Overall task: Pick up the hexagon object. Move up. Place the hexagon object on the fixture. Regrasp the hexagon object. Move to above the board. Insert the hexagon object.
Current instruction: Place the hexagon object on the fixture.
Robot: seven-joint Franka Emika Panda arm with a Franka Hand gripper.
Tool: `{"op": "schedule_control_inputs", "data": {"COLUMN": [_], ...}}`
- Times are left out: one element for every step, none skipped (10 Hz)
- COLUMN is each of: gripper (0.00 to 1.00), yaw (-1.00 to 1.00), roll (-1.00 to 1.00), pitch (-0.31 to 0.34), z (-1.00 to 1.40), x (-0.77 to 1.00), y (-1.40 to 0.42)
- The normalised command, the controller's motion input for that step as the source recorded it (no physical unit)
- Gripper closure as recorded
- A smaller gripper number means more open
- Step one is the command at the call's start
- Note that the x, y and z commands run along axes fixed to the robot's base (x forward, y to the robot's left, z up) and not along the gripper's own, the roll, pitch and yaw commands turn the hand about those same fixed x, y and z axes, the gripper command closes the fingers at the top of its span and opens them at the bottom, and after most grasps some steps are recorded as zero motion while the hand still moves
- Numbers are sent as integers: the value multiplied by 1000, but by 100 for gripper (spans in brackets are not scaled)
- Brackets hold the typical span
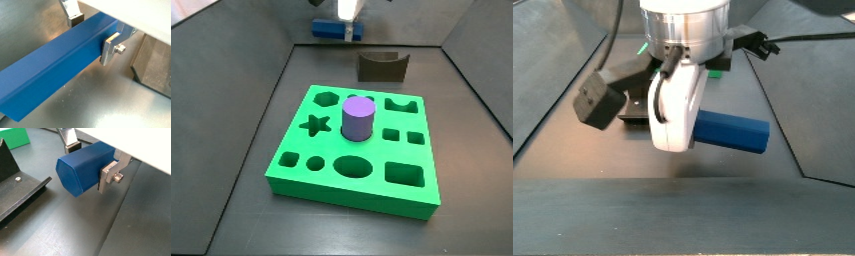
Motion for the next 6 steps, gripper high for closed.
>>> {"op": "schedule_control_inputs", "data": {"gripper": [100, 100, 100, 100, 100, 100], "yaw": [6, 8, 11, 15, 16, 15], "roll": [-7, -21, -30, -45, -51, -63], "pitch": [-6, 13, 13, 18, 20, 23], "z": [1000, 1000, 1000, 1000, 1000, 1000], "x": [10, -4, -6, -10, -12, -16], "y": [4, -2, -3, -6, -6, -8]}}
